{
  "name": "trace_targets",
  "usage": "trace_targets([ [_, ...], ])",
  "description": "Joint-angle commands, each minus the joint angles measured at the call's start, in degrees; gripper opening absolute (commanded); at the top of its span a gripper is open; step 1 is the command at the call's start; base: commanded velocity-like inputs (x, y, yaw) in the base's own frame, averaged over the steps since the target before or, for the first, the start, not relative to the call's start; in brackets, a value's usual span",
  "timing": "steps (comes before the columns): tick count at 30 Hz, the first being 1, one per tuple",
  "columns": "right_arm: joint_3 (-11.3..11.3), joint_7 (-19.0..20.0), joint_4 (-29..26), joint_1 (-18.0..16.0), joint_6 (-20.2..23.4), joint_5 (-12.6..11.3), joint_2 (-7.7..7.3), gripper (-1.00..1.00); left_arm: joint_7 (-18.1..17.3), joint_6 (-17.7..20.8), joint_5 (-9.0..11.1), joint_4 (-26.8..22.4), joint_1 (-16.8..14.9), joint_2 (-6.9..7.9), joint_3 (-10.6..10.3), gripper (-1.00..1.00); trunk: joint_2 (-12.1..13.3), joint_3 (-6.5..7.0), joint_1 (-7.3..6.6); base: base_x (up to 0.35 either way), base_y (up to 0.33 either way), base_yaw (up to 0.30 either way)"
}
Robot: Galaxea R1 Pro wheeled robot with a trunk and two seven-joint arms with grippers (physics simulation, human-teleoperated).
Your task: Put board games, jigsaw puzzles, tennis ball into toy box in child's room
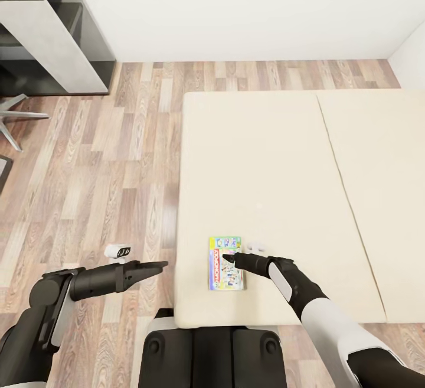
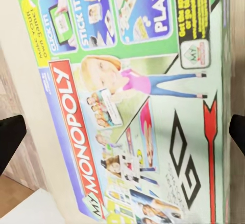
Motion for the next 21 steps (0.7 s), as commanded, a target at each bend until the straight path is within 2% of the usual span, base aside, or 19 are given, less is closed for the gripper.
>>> trace_targets([
  [1,0.1,0.0,-0.1,0.0,0.3,-0.3,-0.02,1.00,-0.2,0.6,0.0,0.0,0.0,0.02,0.0,1.00,-0.1,-0.06,0.03,0.000,0.061,0.000],
  [14,0.1,0.0,-0.1,0.0,0.2,-0.4,-0.02,1.00,-0.2,0.6,0.0,0.0,0.0,0.01,0.0,1.00,-0.1,-0.06,0.03,0.000,0.108,0.000],
  [21,0.2,-0.1,-0.1,0.0,0.1,-0.2,0.04,1.00,-0.2,0.6,0.0,0.0,0.0,0.03,0.1,1.00,-0.1,-0.06,0.03,0.000,0.026,0.000],
])
